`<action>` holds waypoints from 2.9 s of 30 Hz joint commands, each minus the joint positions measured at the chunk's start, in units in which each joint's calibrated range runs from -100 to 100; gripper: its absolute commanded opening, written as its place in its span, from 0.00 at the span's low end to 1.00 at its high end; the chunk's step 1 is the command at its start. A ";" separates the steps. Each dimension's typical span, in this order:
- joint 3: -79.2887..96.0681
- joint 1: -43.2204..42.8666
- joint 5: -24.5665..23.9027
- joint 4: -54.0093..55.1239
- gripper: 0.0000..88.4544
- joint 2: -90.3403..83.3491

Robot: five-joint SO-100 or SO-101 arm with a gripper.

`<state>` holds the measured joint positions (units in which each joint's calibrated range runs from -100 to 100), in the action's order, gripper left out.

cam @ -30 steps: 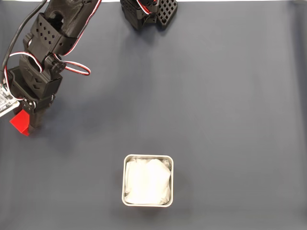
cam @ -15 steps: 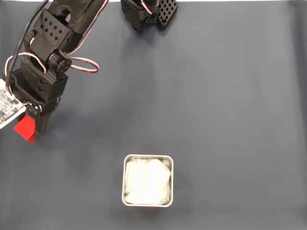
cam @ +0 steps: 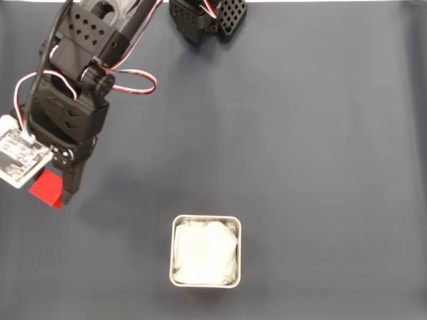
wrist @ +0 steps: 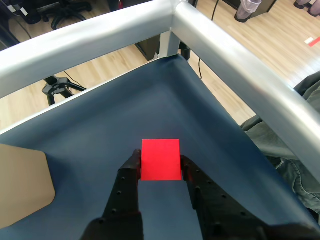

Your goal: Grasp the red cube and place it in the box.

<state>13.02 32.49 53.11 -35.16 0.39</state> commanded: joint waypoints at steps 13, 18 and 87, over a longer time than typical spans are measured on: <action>-3.71 -8.34 0.34 -3.12 0.13 -9.75; -4.26 -10.90 0.54 -4.02 0.13 -10.70; -9.55 -28.44 0.39 -1.64 0.13 -3.08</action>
<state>6.51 4.60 53.31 -39.14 -2.56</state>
